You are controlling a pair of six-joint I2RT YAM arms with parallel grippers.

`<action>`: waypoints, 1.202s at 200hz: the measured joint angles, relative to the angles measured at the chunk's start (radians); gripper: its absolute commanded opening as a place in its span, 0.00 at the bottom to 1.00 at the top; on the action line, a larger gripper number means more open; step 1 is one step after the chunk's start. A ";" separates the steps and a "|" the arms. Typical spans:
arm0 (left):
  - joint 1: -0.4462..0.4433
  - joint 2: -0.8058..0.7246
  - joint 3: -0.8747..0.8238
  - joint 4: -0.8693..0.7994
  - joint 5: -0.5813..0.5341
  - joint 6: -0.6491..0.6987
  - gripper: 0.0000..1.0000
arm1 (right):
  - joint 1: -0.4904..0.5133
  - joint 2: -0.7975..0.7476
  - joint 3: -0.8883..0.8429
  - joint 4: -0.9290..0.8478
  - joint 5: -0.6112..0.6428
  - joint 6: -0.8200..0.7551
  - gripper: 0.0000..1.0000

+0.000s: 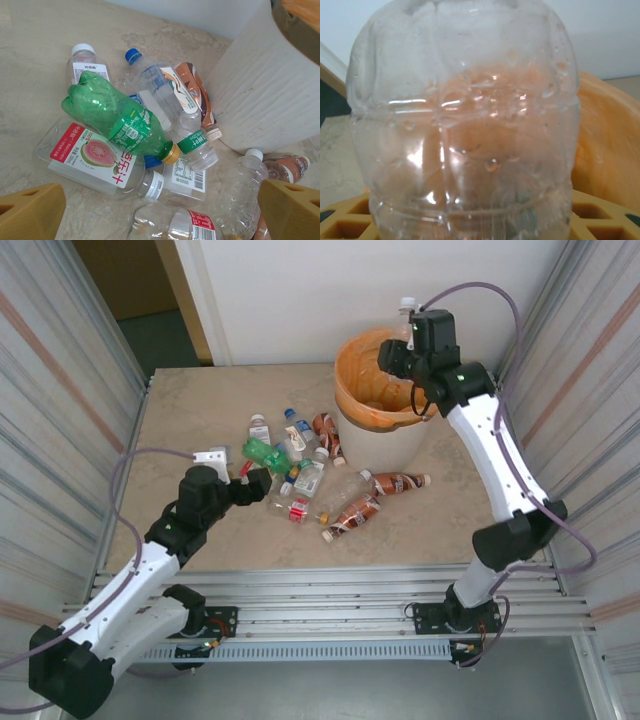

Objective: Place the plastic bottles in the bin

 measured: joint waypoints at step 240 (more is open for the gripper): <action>0.006 -0.016 0.000 -0.029 -0.019 0.019 0.99 | -0.002 0.352 0.277 -0.267 -0.105 -0.070 0.87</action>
